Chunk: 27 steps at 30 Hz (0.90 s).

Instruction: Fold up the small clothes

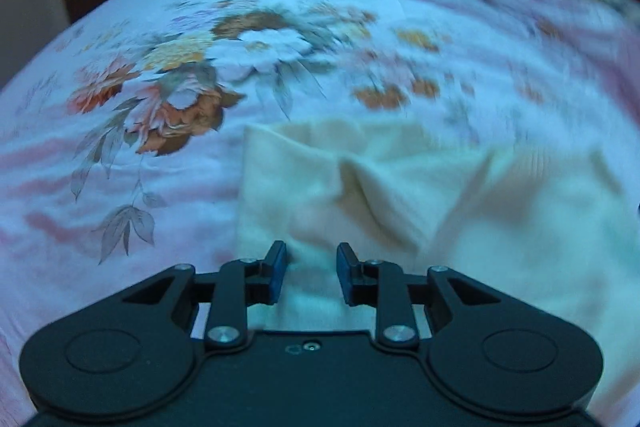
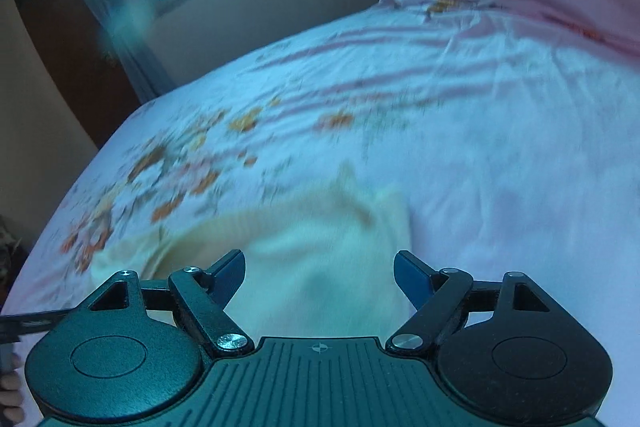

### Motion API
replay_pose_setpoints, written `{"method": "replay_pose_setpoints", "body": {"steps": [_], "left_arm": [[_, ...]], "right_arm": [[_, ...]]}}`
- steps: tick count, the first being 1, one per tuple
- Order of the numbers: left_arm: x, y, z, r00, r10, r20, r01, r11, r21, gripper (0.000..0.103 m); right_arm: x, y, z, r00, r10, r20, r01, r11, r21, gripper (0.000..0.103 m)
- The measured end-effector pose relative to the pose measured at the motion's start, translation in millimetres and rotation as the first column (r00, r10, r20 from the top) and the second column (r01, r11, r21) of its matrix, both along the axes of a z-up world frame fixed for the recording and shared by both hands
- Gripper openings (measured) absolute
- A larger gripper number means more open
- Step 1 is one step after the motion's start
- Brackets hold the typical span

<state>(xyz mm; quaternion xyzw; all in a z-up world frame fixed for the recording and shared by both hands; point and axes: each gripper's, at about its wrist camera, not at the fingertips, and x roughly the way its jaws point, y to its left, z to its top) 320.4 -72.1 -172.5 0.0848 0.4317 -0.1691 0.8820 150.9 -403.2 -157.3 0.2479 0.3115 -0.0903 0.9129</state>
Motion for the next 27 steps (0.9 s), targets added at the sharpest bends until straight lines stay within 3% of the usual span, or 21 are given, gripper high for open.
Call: {"method": "replay_pose_setpoints", "body": {"steps": [5, 10, 13, 20, 23, 24, 26, 27], "left_arm": [[24.7, -28.0, -5.2, 0.999, 0.020, 0.038, -0.021, 1.000, 0.023, 0.025], [70.4, -26.5, 13.7, 0.983, 0.184, 0.024, -0.179, 0.975, -0.128, 0.025], [75.8, -7.5, 21.9, 0.974, 0.228, 0.002, -0.224, 0.961, -0.161, 0.025], [18.1, 50.5, 15.0, 0.988, 0.152, -0.031, -0.153, 0.986, -0.063, 0.025], [-6.9, 71.8, 11.0, 0.989, 0.134, -0.062, -0.138, 0.989, -0.057, 0.025], [-13.8, 76.4, 8.8, 0.989, 0.127, -0.078, -0.133, 0.989, -0.066, 0.025], [-28.7, 80.5, 3.7, 0.989, 0.106, -0.100, -0.114, 0.991, -0.077, 0.025], [-35.7, 79.8, 0.4, 0.990, 0.092, -0.105, -0.100, 0.992, -0.075, 0.025]], "right_arm": [[-9.3, 18.8, -20.9, 0.998, 0.042, -0.042, -0.042, 0.999, -0.004, 0.082], [-13.3, 20.5, -23.2, 0.997, 0.056, -0.059, -0.057, 0.998, -0.016, 0.082], [-24.0, 18.2, -14.4, 0.998, 0.051, -0.031, -0.051, 0.998, -0.020, 0.082], [-55.9, 11.5, -10.9, 0.998, 0.015, -0.056, -0.017, 0.999, -0.030, 0.082], [-71.0, 13.3, -10.9, 0.997, 0.009, -0.076, -0.012, 0.999, -0.037, 0.081], [-75.6, 14.0, -10.9, 0.997, 0.006, -0.083, -0.009, 0.999, -0.039, 0.078], [-82.2, 16.1, -13.1, 0.993, 0.012, -0.114, -0.016, 0.999, -0.035, 0.053], [-85.5, 16.6, -15.6, 0.991, 0.013, -0.130, -0.017, 0.999, -0.027, 0.053]]}}
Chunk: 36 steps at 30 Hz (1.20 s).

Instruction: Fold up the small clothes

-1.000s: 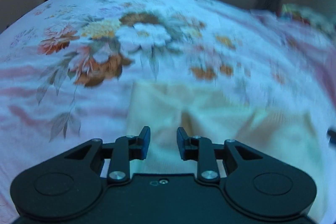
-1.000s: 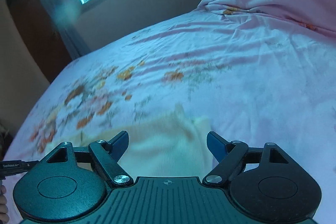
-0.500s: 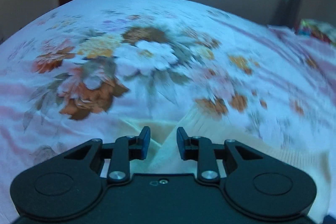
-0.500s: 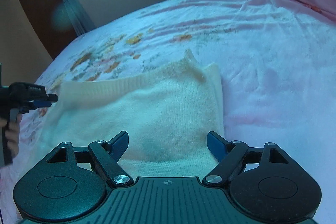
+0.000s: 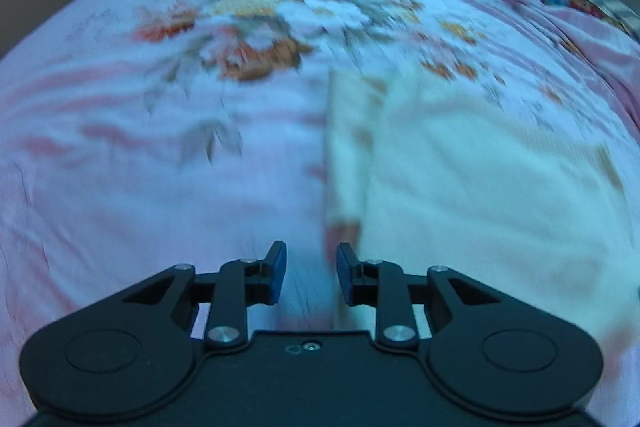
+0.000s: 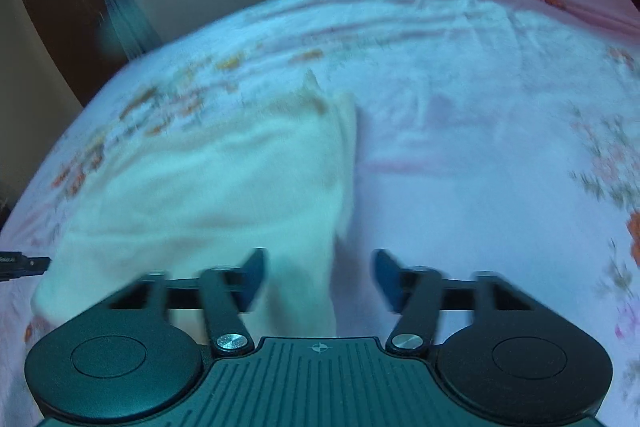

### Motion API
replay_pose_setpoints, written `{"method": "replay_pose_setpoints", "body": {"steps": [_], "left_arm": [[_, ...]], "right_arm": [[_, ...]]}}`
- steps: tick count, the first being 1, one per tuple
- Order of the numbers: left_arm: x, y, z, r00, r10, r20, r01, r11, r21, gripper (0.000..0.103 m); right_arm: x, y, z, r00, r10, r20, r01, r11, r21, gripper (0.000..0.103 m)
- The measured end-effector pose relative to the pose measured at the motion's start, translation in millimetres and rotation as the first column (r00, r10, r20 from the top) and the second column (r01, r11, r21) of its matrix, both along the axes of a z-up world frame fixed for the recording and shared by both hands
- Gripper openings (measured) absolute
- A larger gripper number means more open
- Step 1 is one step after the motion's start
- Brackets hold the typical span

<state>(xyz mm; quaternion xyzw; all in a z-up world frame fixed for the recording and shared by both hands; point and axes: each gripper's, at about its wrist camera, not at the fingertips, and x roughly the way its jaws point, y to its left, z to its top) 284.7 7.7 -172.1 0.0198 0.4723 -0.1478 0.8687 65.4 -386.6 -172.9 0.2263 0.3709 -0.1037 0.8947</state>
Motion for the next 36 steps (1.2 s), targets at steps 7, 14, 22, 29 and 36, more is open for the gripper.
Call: {"method": "replay_pose_setpoints", "body": {"steps": [7, 14, 22, 29, 36], "left_arm": [[-26.0, -6.7, -9.0, 1.000, -0.021, 0.024, 0.021, 1.000, -0.015, 0.004], [-47.6, -16.9, 8.2, 0.991, -0.089, 0.103, 0.093, 0.995, -0.037, 0.001], [-51.3, -4.0, -1.8, 0.997, -0.050, 0.066, 0.054, 0.997, -0.062, 0.000], [-57.4, -4.9, -2.5, 0.996, -0.075, 0.055, 0.078, 0.995, -0.059, 0.000], [-44.8, 10.0, 1.0, 0.999, 0.039, 0.020, -0.036, 0.988, -0.149, 0.070]], "right_arm": [[-15.4, 3.2, -9.9, 0.999, 0.023, -0.039, -0.022, 0.999, 0.032, 0.022], [-21.0, 18.1, 3.4, 0.996, 0.091, 0.019, -0.092, 0.994, 0.053, 0.005], [-17.1, 14.3, -8.6, 0.995, 0.094, -0.023, -0.091, 0.991, 0.096, 0.006], [-13.6, 22.0, -0.7, 0.994, 0.111, -0.017, -0.109, 0.990, 0.091, 0.006], [-13.1, 18.0, -3.3, 0.994, 0.105, -0.014, -0.103, 0.989, 0.107, 0.006]]}}
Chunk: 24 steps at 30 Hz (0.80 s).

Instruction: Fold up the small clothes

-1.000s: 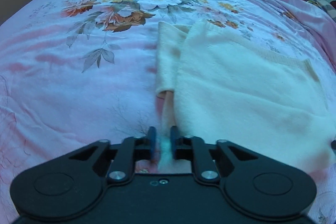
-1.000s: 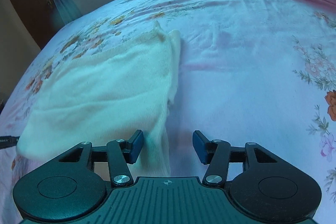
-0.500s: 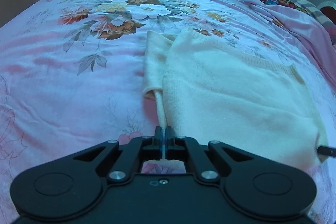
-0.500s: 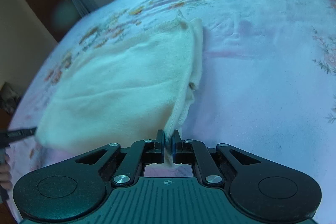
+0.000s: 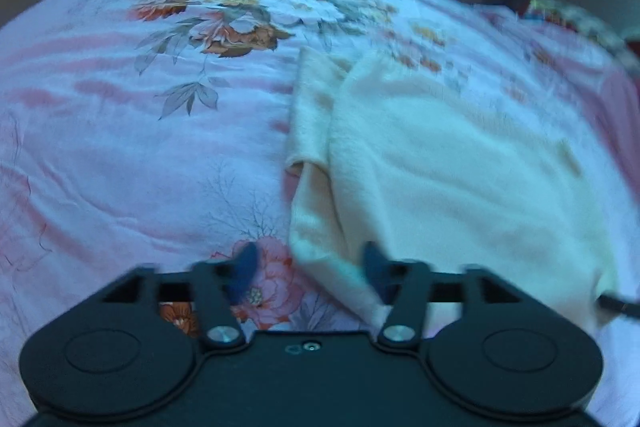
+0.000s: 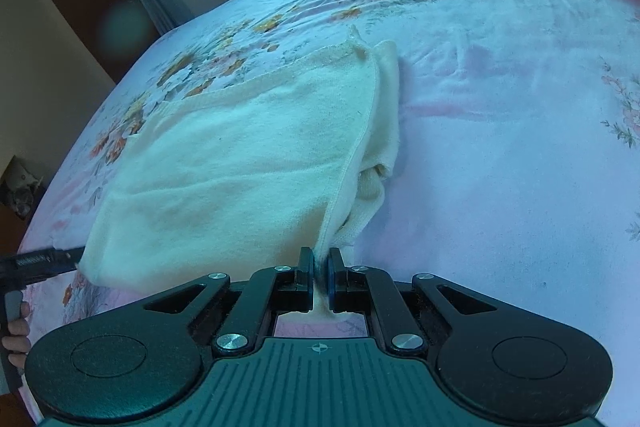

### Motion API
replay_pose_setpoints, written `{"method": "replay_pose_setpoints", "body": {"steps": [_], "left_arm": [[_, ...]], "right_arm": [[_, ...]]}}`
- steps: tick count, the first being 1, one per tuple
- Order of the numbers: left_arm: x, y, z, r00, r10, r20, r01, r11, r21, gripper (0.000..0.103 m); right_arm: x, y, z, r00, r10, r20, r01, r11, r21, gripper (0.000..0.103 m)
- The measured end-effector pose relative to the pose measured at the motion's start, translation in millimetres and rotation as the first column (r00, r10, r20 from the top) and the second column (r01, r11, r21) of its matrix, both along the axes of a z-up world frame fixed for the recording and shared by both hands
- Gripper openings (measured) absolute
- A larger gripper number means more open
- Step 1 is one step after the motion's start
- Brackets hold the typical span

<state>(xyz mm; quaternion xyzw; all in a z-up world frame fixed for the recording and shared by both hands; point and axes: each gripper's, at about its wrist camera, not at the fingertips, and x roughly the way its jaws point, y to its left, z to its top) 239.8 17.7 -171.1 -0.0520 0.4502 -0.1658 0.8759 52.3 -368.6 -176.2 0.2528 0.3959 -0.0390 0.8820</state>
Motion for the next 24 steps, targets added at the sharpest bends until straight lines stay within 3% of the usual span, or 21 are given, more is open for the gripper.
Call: {"method": "replay_pose_setpoints", "body": {"steps": [1, 4, 6, 7, 8, 13, 16, 20, 24], "left_arm": [[-0.9, 4.7, 2.9, 1.000, 0.018, 0.007, -0.018, 0.999, -0.027, 0.078], [-4.1, 13.1, 11.1, 0.999, 0.025, 0.028, -0.022, 0.996, -0.085, 0.075], [-3.0, 10.2, 11.4, 1.000, -0.020, 0.023, 0.022, 0.996, -0.089, 0.056], [0.4, 5.5, 8.5, 0.999, -0.054, 0.002, 0.054, 0.996, -0.076, 0.037], [3.0, 1.2, 5.1, 0.997, -0.073, -0.017, 0.072, 0.995, -0.067, 0.031], [8.6, -9.7, -10.5, 0.995, -0.083, -0.052, 0.082, 0.996, -0.023, 0.028], [6.8, -12.0, -11.3, 0.994, -0.099, -0.047, 0.099, 0.995, -0.011, 0.006], [-5.2, -16.0, -4.0, 0.995, -0.103, 0.008, 0.103, 0.995, 0.010, 0.004], [-25.9, -1.9, 11.5, 0.995, -0.064, 0.076, 0.067, 0.997, -0.036, 0.004]], "right_arm": [[-0.5, -0.3, 0.1, 1.000, -0.001, 0.001, 0.001, 1.000, 0.002, 0.006], [-0.7, -1.6, -0.7, 1.000, -0.006, 0.000, 0.006, 1.000, 0.005, 0.006], [-0.3, -1.0, -0.8, 1.000, -0.008, 0.001, 0.008, 1.000, 0.005, 0.006], [-0.1, -0.3, -0.8, 1.000, -0.008, 0.001, 0.008, 1.000, 0.004, 0.006], [0.1, 0.1, -0.8, 1.000, -0.008, 0.001, 0.008, 1.000, 0.003, 0.006], [-1.2, -2.0, -1.4, 1.000, -0.017, 0.002, 0.017, 1.000, 0.013, 0.006], [0.8, -1.2, -1.3, 1.000, -0.012, 0.000, 0.012, 1.000, 0.007, 0.006], [5.0, 6.1, -0.6, 1.000, 0.002, -0.002, -0.002, 1.000, -0.029, 0.006], [0.9, 7.0, 7.8, 0.999, 0.024, 0.029, -0.024, 1.000, -0.006, 0.005]]}}
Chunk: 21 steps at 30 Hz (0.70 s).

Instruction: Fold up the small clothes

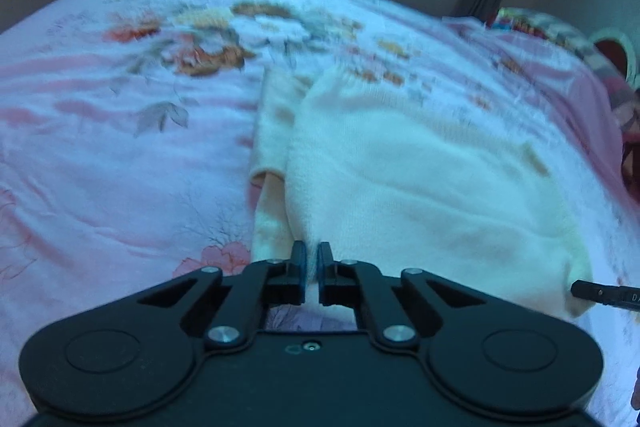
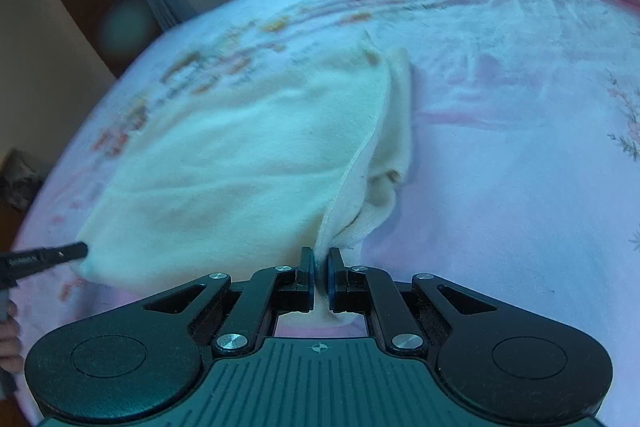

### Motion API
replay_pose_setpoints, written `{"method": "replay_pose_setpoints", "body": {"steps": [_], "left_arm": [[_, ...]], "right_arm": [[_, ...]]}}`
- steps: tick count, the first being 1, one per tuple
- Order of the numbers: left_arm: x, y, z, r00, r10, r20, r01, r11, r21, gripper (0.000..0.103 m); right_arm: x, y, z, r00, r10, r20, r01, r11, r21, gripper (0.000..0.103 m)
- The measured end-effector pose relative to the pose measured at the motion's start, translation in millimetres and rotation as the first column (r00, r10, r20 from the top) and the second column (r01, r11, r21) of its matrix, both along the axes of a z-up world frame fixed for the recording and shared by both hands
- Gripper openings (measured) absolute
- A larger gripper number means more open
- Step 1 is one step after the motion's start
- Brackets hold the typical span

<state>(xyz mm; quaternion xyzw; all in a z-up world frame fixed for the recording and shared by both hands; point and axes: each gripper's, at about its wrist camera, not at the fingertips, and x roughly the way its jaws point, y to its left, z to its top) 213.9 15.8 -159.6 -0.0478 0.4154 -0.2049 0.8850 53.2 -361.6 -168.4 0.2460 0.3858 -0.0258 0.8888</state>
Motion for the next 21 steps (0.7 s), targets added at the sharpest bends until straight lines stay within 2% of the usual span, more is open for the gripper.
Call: {"method": "replay_pose_setpoints", "body": {"steps": [3, 6, 9, 11, 14, 17, 21], "left_arm": [[-13.6, 8.8, -2.7, 1.000, 0.000, 0.002, 0.000, 1.000, -0.002, 0.004], [-9.9, 3.8, -24.8, 0.999, 0.005, -0.043, -0.002, 0.998, 0.057, 0.005], [-6.4, -11.0, -20.7, 1.000, -0.019, -0.002, 0.019, 0.990, 0.139, 0.018], [-6.9, -10.0, -14.0, 1.000, -0.006, 0.008, 0.004, 0.989, 0.145, 0.029], [-10.1, -3.7, -4.1, 0.998, 0.029, 0.050, -0.037, 0.986, 0.165, 0.036], [-9.4, 1.6, 8.8, 0.995, 0.055, 0.083, -0.066, 0.988, 0.141, 0.040], [1.3, -18.9, 14.5, 0.997, 0.004, 0.077, -0.014, 0.992, 0.124, 0.040]], "right_arm": [[-6.0, -1.8, 7.6, 0.999, 0.029, 0.021, -0.030, 0.999, 0.014, 0.005], [-4.1, -8.8, -9.4, 0.998, -0.015, -0.064, 0.013, 0.999, -0.035, 0.005], [-7.5, -22.4, -21.6, 0.992, -0.068, -0.105, 0.068, 0.998, -0.002, 0.006], [-10.3, -19.5, -17.1, 0.993, -0.054, -0.105, 0.050, 0.998, -0.045, 0.006], [-17.0, -19.0, -12.1, 0.993, -0.044, -0.105, 0.037, 0.997, -0.067, 0.006], [-25.4, -16.1, -3.2, 0.995, -0.073, -0.069, 0.068, 0.994, -0.081, 0.006], [-26.5, 5.8, 17.3, 0.998, -0.043, 0.051, 0.048, 0.994, -0.101, 0.006]]}}
